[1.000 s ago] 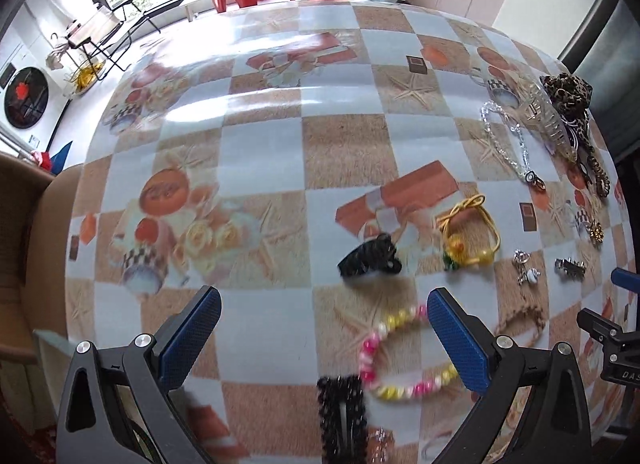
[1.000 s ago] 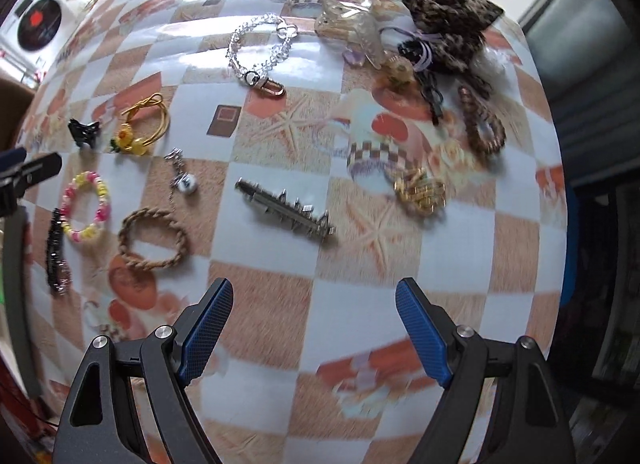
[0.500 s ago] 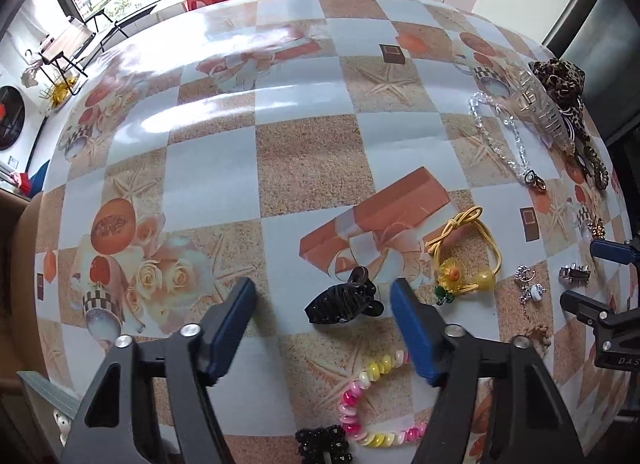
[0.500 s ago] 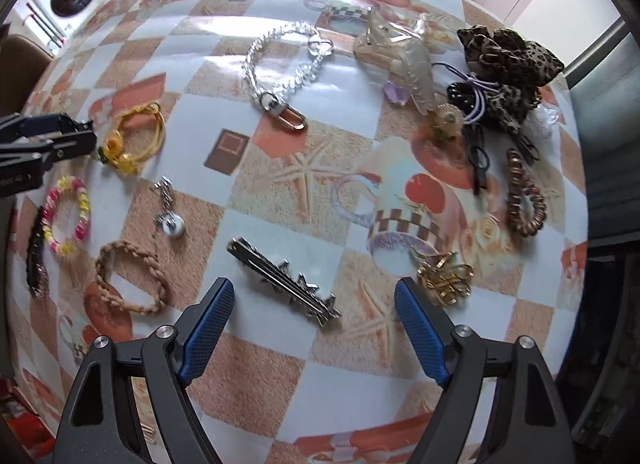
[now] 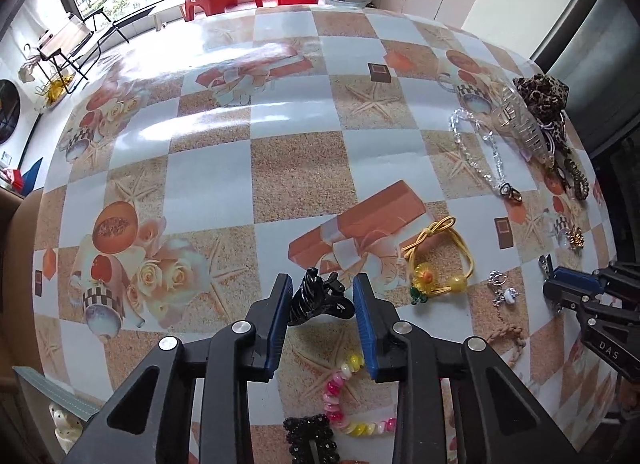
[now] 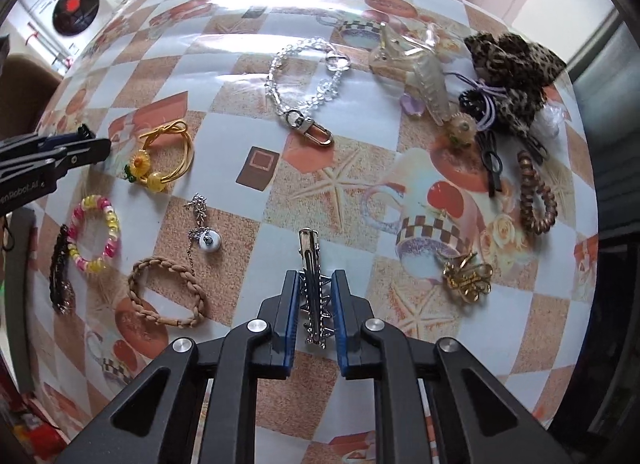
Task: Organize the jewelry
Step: 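Grasp the black claw clip with the left tool while the right tool grasps the silver hair pin, then carry the claw clip and hair pin into the tray and release them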
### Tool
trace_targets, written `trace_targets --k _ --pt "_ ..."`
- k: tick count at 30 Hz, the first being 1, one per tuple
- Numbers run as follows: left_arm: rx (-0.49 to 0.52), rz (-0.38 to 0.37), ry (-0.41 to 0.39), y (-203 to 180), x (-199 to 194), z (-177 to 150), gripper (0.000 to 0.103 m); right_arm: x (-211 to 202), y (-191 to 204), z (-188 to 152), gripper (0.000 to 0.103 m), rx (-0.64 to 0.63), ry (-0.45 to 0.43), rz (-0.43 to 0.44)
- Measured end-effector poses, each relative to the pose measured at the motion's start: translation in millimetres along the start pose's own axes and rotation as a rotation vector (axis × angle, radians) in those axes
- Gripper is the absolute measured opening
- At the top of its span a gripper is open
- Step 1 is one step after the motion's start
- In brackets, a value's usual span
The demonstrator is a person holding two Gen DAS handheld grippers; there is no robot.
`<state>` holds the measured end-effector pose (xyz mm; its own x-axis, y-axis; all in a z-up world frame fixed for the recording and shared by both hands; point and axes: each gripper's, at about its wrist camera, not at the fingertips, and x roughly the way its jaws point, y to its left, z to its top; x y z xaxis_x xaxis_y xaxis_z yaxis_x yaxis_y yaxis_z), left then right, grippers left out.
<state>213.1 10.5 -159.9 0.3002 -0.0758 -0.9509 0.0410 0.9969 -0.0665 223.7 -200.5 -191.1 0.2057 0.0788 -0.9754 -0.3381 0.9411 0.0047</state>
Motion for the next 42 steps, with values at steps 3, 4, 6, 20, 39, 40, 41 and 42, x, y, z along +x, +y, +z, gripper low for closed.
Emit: trace_targets --k 3,4,6,20,39,40,41,42 --pt "-0.012 -0.015 -0.014 0 -10 -1 0.035 -9 -9 -4 0.017 0.065 0.002 0.031" --pt "-0.010 -0.018 -0.018 -1 -12 -2 0.035 -12 -10 -5 0.017 0.085 0.002 0.042" --pt "-0.008 -0.026 -0.025 -4 -19 -5 0.035 -15 -14 -8 0.017 0.120 0.004 0.063" --pt "-0.034 -0.064 -0.038 -4 -74 -55 0.035 -54 -12 -61 0.017 0.252 0.016 0.156" --pt "-0.241 -0.048 -0.068 77 -147 -150 0.035 -97 99 -49 0.017 0.116 -0.010 0.246" --pt "-0.259 -0.040 -0.070 85 -150 -157 0.035 -99 110 -47 0.017 0.099 -0.011 0.256" --pt "-0.270 -0.034 -0.070 91 -153 -162 0.035 -100 119 -45 0.017 0.083 -0.011 0.264" --pt "-0.285 -0.028 -0.070 98 -155 -168 0.035 -100 131 -43 0.017 0.062 -0.011 0.273"
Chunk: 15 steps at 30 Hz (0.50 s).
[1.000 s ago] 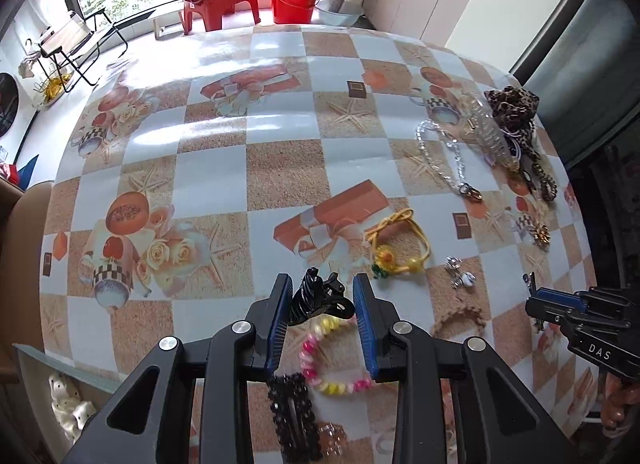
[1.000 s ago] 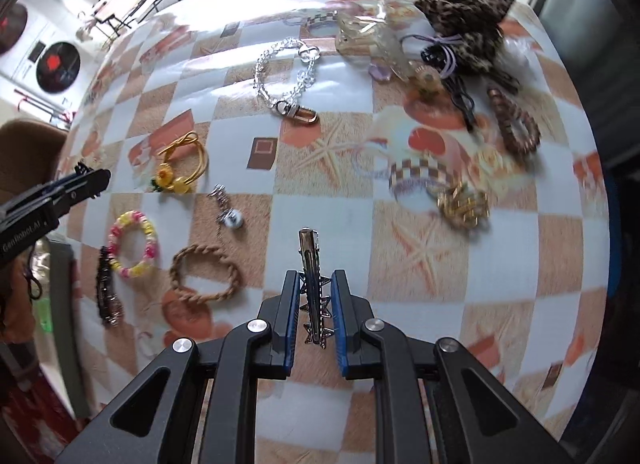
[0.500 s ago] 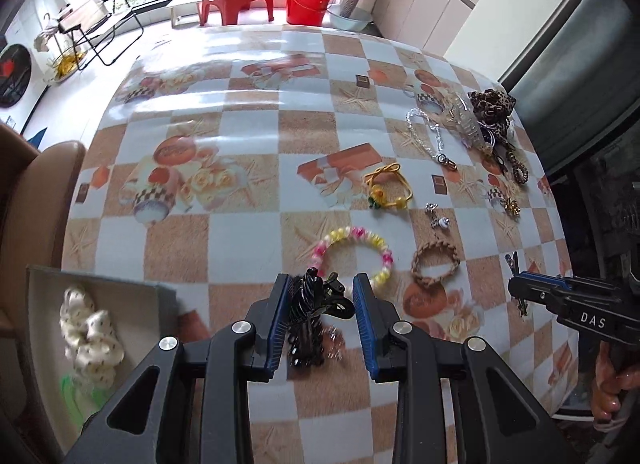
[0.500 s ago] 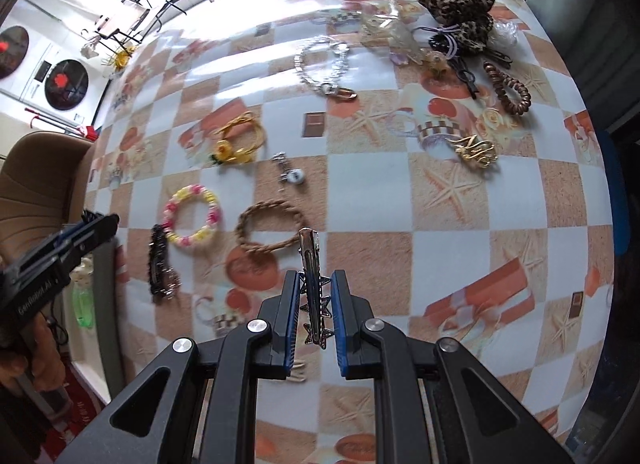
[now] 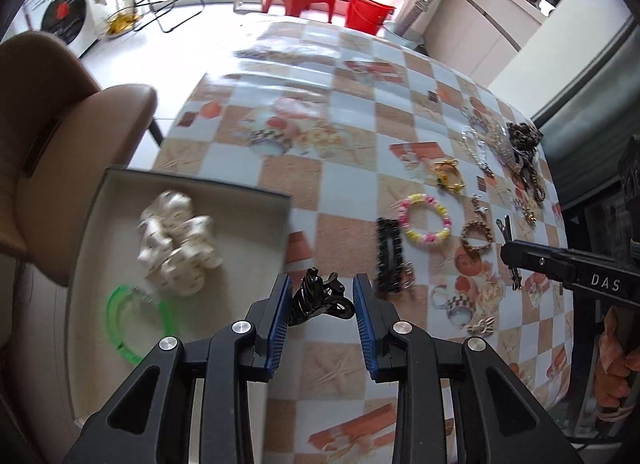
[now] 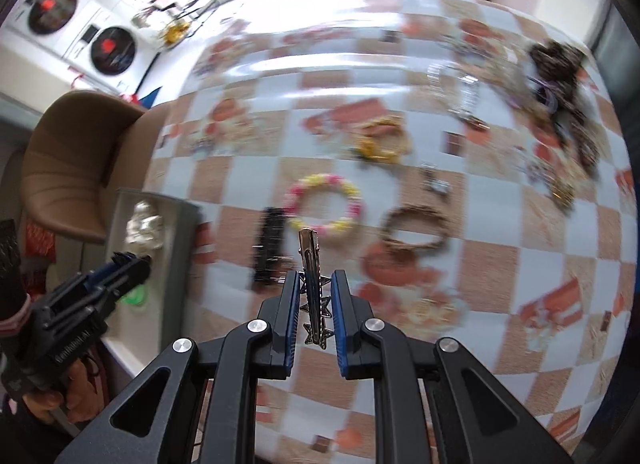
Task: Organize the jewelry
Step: 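Carry the claw clip and hair pin into the tray and release them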
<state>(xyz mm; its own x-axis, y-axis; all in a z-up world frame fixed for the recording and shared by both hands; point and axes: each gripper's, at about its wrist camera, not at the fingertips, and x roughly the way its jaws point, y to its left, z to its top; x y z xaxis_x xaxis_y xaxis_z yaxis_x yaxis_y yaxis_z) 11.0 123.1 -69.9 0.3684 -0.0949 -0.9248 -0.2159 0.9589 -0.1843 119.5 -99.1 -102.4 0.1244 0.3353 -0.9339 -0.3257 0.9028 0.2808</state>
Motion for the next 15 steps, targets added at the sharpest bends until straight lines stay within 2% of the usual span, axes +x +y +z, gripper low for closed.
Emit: trace_targets --k 9,15 --pt "-0.152 0.087 -0.018 84 -19 -27 0.035 37 100 13 0.017 -0.177 0.050 0.072" --pt "-0.251 0.153 -0.031 132 -18 -33 0.035 66 147 18 0.017 -0.257 0.087 0.092"
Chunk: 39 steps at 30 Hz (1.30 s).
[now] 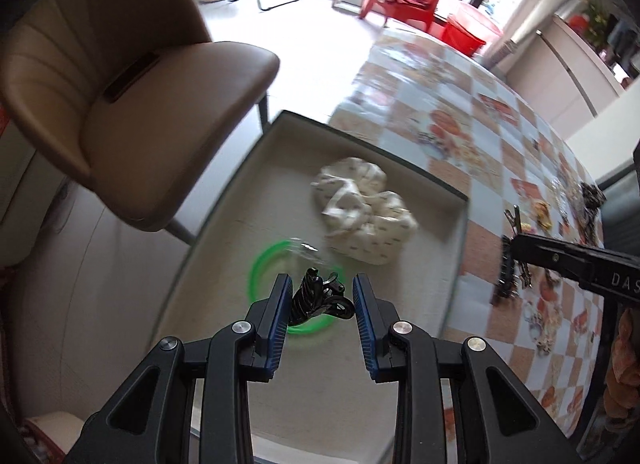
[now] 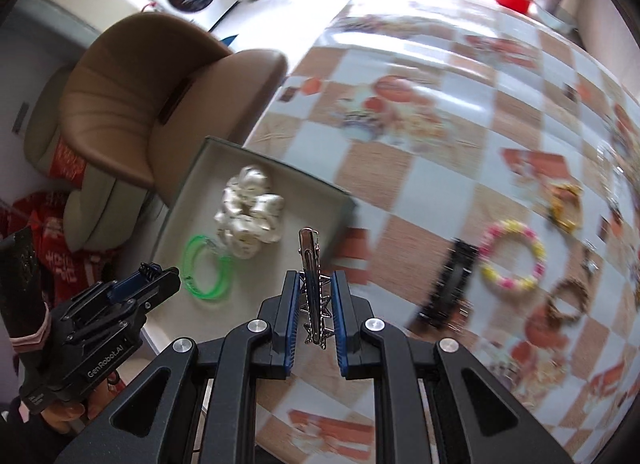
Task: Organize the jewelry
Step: 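Carry the claw clip and hair pin into the tray and release them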
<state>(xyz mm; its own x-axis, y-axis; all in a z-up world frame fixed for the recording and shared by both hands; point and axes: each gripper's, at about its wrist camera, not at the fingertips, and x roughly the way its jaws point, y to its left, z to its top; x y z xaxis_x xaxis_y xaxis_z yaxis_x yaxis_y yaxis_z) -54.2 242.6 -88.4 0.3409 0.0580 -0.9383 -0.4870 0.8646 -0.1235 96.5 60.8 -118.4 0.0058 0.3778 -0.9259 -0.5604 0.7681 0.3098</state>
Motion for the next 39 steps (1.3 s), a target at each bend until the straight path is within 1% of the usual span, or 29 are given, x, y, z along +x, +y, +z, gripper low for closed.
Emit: trace_targets --k 3,6,11,15,22,28,39 --pt "-0.032 0.017 -0.010 15 9 10 0.035 16 12 9 0.017 -0.020 0.015 -0.006" --pt "-0.040 0.034 -0.020 22 23 25 0.035 32 18 17 0.017 -0.027 0.025 -0.020" --pt "-0.014 0.054 -0.020 20 49 49 0.035 55 18 30 0.017 -0.017 0.038 -0.048" --pt "0.009 0.068 -0.003 17 69 59 0.035 73 14 36 0.017 -0.009 0.054 -0.069" --pt "0.037 0.089 0.028 14 86 58 0.035 97 6 38 0.017 0.009 0.084 -0.087" --pt "0.051 0.107 0.025 10 88 56 0.036 111 8 43 0.017 0.008 0.098 -0.096" --pt "0.038 0.120 0.035 11 84 52 0.037 111 9 40 0.018 -0.026 0.100 -0.104"
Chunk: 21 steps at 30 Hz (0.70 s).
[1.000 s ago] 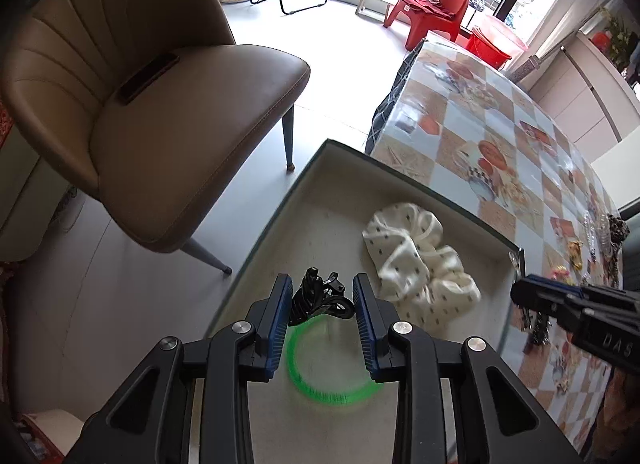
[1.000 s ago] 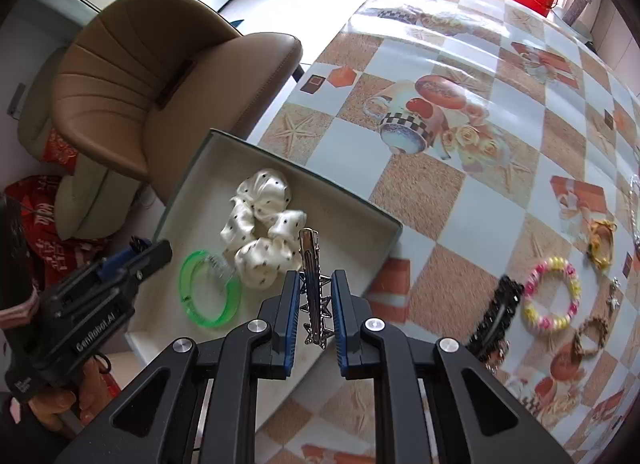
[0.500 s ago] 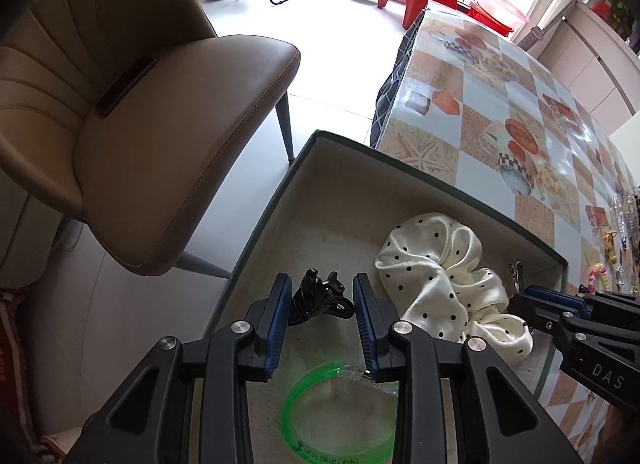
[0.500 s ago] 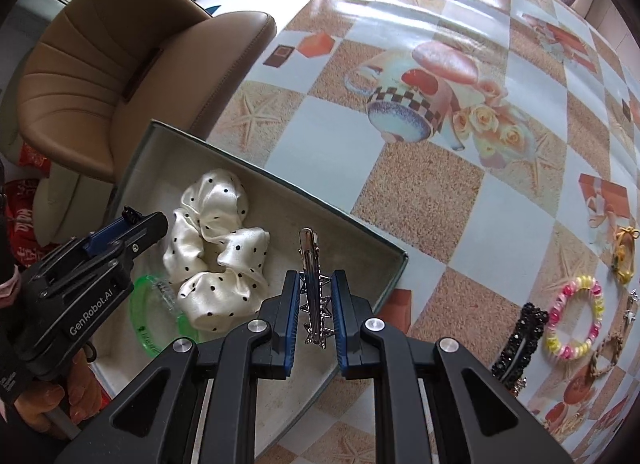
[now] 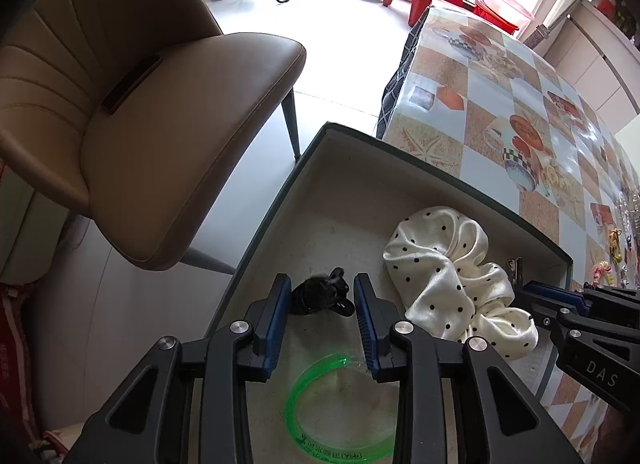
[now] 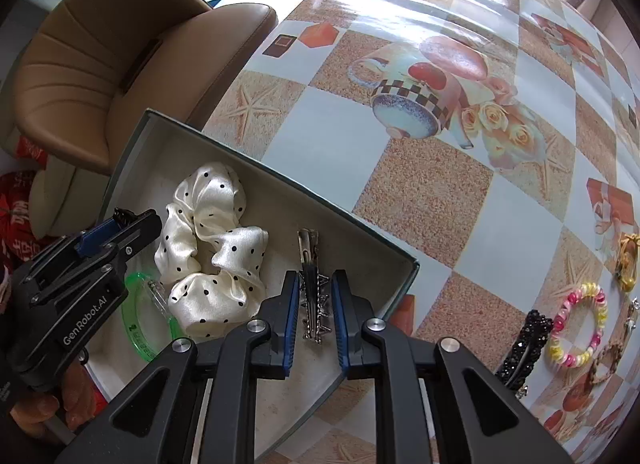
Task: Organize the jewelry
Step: 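Carry the claw clip and hair pin into the tray and release them, then move both tools back over the remaining jewelry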
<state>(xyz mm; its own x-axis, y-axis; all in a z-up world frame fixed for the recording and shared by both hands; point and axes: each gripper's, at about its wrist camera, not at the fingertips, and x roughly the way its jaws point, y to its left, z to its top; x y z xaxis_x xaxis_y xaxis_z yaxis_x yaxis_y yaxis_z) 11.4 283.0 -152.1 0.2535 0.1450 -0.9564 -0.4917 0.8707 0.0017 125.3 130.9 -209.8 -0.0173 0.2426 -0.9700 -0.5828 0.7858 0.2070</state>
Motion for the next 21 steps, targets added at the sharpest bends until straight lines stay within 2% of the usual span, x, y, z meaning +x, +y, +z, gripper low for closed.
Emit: trace_targets --k 1,2,3,5,9,13,14,15,16,21 --pt "0.002 0.004 0.000 0 0 -1 0.053 -1 -1 -1 0.018 -0.006 0.000 -0.001" --pt "0.000 0.011 -0.005 0 -2 -2 0.066 -1 -1 -1 0.018 -0.007 0.000 -0.001" --pt "-0.001 -0.004 -0.017 -1 -4 -4 0.070 -1 -1 -1 0.018 -0.007 0.001 0.001" --pt "0.014 0.009 -0.023 -4 -7 -5 0.070 -3 0 -1 0.021 -0.002 0.002 0.017" --pt "0.012 0.010 -0.025 -5 -13 -5 0.070 -11 2 0 0.035 0.001 -0.016 0.032" --pt "0.001 0.007 -0.040 -1 -23 -5 0.071 -25 1 2 0.045 0.030 -0.041 0.066" --pt "-0.002 0.009 -0.043 -1 -27 -5 0.073 -28 0 3 0.048 0.040 -0.046 0.079" --pt "-0.008 0.013 -0.046 0 -30 -6 0.092 -32 -2 3 0.050 0.050 -0.051 0.091" --pt "-0.016 0.022 -0.059 1 -34 -6 0.103 -36 -3 3 0.051 0.059 -0.057 0.103" --pt "-0.020 0.039 -0.068 1 -48 -10 0.103 -61 -5 -1 0.061 0.077 -0.090 0.145"
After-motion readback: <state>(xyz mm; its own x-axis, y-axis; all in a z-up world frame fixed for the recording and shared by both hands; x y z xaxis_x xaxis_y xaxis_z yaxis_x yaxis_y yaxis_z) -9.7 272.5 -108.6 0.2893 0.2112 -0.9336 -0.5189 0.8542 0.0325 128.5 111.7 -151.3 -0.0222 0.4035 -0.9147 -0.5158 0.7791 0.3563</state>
